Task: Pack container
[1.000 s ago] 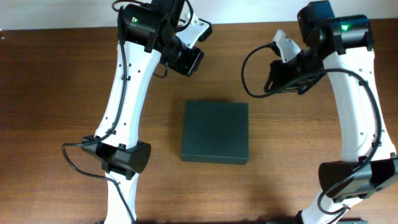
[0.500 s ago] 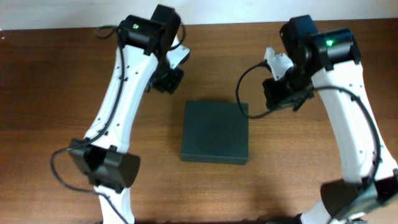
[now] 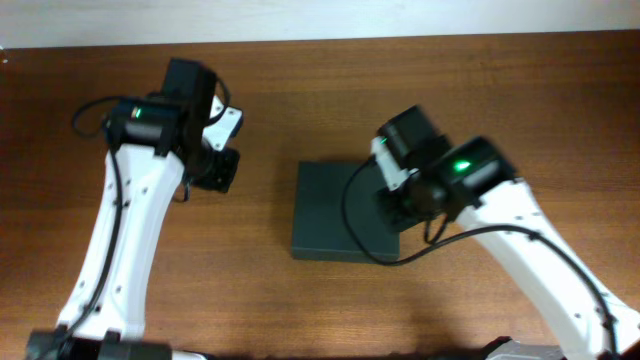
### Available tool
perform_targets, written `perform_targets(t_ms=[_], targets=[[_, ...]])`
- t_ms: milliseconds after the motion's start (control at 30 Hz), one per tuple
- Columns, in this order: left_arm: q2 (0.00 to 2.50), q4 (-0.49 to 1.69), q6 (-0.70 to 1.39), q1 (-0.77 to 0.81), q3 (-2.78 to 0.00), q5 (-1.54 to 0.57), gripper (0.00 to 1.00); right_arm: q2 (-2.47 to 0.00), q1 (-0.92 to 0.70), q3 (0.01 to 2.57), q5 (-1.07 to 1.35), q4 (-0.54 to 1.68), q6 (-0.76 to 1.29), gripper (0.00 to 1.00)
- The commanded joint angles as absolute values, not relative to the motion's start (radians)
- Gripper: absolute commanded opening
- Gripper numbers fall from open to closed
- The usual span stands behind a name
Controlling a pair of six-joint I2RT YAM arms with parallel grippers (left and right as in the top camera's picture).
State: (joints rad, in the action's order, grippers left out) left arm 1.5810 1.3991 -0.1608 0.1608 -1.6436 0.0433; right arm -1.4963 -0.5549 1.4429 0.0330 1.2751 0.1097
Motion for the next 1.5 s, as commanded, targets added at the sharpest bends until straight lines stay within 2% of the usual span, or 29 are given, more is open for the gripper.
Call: perform_targets(t_ms=[0, 133, 267, 500, 600, 800, 833, 867, 967, 1000, 1067, 1100, 1167, 1233, 1267, 1333, 1467], targets=[[1.483, 1.309, -0.089, 0.105, -1.505, 0.092, 0.02, -1.515, -0.597, 1.330, 0.007, 1.161, 0.133, 0.14], [1.434, 1.212, -0.039, 0.039, -1.393, 0.102, 0.02, -1.543, -0.601, 1.274, 0.026, 1.056, 0.133, 0.14], [1.431, 1.154, -0.037, 0.006, -1.331, 0.098, 0.03, -1.581, -0.601, 1.254, 0.026, 1.004, 0.132, 0.21], [1.432, 1.118, -0.038, 0.004, -1.281, 0.098, 0.04, -1.715, -0.601, 1.254, 0.064, 0.990, 0.128, 0.20], [1.432, 1.118, -0.038, 0.004, -1.280, 0.098, 0.12, -1.767, -0.601, 1.254, 0.075, 0.991, 0.129, 0.20], [1.432, 1.120, -0.038, 0.004, -1.280, 0.094, 0.16, -1.766, -0.596, 1.264, 0.073, 0.987, 0.128, 0.20], [1.432, 1.117, -0.038, 0.004, -1.280, 0.094, 0.26, -1.760, -0.591, 1.274, 0.073, 0.991, 0.128, 0.20], [1.432, 1.113, -0.038, 0.004, -1.280, 0.094, 0.31, -1.755, -0.585, 1.285, 0.069, 0.995, 0.128, 0.20], [1.432, 1.103, -0.038, 0.004, -1.280, 0.094, 0.61, -1.731, -0.546, 1.336, 0.041, 1.018, 0.122, 0.21], [1.432, 1.099, -0.038, 0.004, -1.280, 0.094, 0.67, -1.721, -0.525, 1.362, 0.031, 1.029, 0.110, 0.21], [1.432, 1.087, -0.038, 0.004, -1.281, 0.095, 0.94, -1.707, -0.480, 1.411, 0.002, 1.050, 0.109, 0.22], [1.432, 1.083, -0.038, 0.004, -1.281, 0.095, 0.99, -1.700, -0.450, 1.442, -0.019, 1.065, 0.109, 0.32], [1.432, 1.080, -0.040, 0.004, -1.281, 0.095, 0.99, -1.692, -0.374, 1.507, -0.054, 1.089, 0.109, 0.63], [1.432, 1.081, -0.058, 0.004, -1.281, 0.095, 0.99, -1.692, -0.309, 1.556, -0.073, 1.105, 0.105, 0.80], [1.431, 1.085, -0.057, 0.004, -1.281, 0.095, 0.99, -1.692, -0.223, 1.604, -0.072, 1.120, 0.088, 0.91], [1.425, 1.098, -0.057, 0.007, -1.281, 0.094, 0.99, -1.687, -0.150, 1.630, -0.072, 1.139, 0.083, 1.00], [1.367, 1.111, -0.059, 0.027, -1.269, 0.091, 0.99, -1.645, -0.031, 1.633, -0.060, 1.174, 0.087, 0.99]])
